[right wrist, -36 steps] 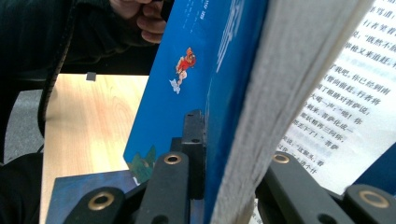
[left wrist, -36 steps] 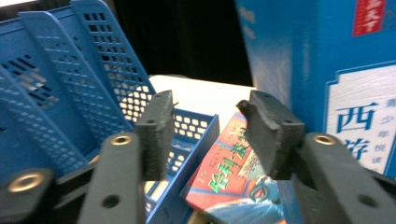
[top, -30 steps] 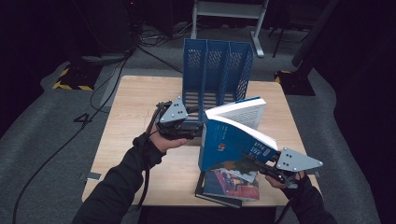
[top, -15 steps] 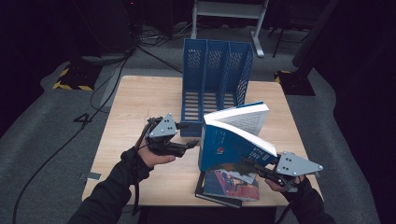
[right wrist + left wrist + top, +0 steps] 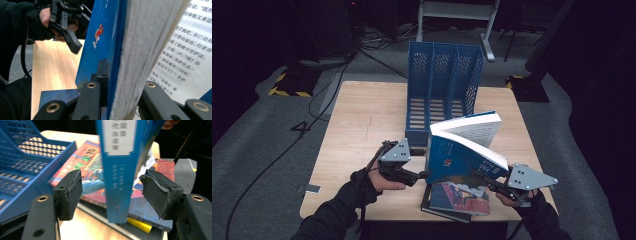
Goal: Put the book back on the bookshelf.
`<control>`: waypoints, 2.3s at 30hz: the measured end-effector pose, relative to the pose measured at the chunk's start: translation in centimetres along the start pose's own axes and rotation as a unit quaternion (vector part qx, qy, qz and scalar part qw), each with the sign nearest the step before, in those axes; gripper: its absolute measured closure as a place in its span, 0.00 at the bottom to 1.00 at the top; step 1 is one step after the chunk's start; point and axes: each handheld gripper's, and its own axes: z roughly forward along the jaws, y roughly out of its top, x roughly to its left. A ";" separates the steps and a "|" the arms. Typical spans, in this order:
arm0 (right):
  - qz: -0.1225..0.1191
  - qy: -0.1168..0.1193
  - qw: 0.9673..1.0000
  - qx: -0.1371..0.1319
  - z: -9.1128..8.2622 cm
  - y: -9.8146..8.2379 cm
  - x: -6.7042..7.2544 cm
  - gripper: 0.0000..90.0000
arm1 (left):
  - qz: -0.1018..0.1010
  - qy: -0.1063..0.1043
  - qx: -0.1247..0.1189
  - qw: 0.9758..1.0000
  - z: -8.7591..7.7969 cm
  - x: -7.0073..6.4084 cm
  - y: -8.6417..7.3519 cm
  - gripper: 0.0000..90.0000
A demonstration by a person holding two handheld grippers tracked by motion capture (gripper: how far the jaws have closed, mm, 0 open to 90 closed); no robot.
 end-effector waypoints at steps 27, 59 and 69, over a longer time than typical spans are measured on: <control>0.025 -0.023 0.999 0.004 -1.2 -0.6 -0.2 0.74 | 0.039 -0.040 -0.096 0.994 0.5 -0.4 7.7 0.52; 0.113 0.026 0.992 0.053 -4.6 -4.7 -4.6 0.35 | 0.059 -0.040 -0.072 0.995 1.0 -1.0 9.8 0.66; 0.143 -0.120 0.974 0.125 -3.7 -9.1 -6.6 0.32 | 0.060 -0.032 -0.072 0.995 1.1 -1.1 9.8 0.66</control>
